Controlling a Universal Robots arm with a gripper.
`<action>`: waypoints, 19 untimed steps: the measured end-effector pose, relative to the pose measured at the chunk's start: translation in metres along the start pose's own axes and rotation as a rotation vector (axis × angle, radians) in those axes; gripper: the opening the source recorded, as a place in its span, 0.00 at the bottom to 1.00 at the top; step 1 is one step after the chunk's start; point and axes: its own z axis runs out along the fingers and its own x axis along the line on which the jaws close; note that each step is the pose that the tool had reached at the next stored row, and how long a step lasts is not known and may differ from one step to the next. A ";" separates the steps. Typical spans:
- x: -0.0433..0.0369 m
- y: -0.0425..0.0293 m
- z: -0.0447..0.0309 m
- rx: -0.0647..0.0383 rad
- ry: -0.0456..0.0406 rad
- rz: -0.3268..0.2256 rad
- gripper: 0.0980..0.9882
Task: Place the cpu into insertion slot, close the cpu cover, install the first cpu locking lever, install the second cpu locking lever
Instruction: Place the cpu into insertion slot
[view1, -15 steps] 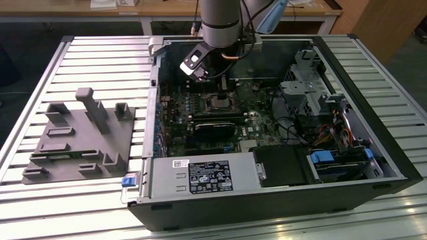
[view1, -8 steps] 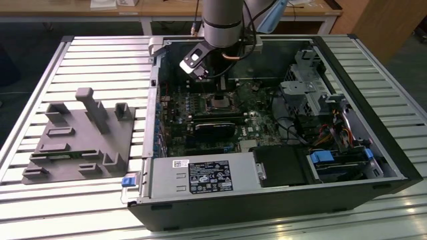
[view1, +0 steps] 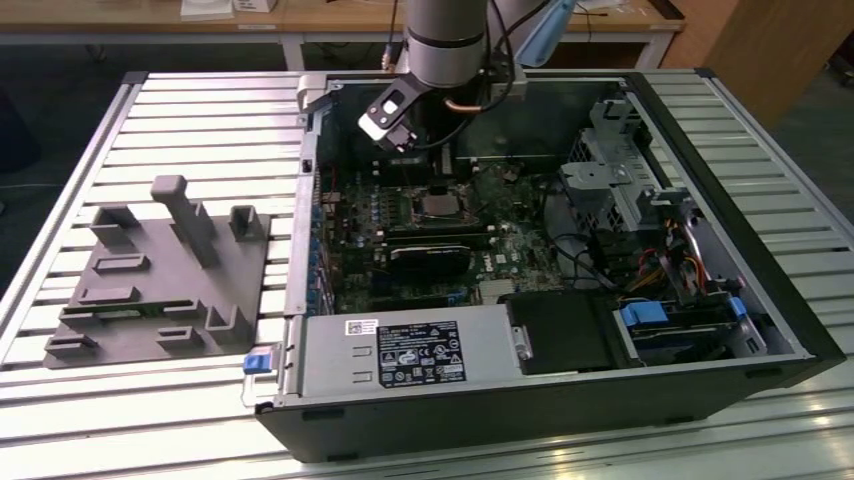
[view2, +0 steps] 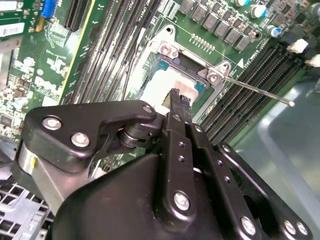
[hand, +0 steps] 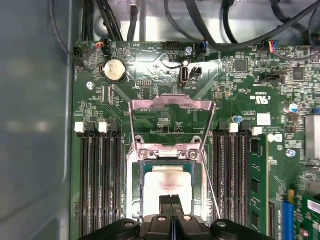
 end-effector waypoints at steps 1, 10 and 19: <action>0.0000 0.0001 -0.0024 0.000 0.0000 0.000 0.01; -0.0005 0.0010 -0.0273 0.000 -0.0001 0.000 0.01; -0.0004 0.0079 -0.0309 0.000 0.0012 0.000 0.01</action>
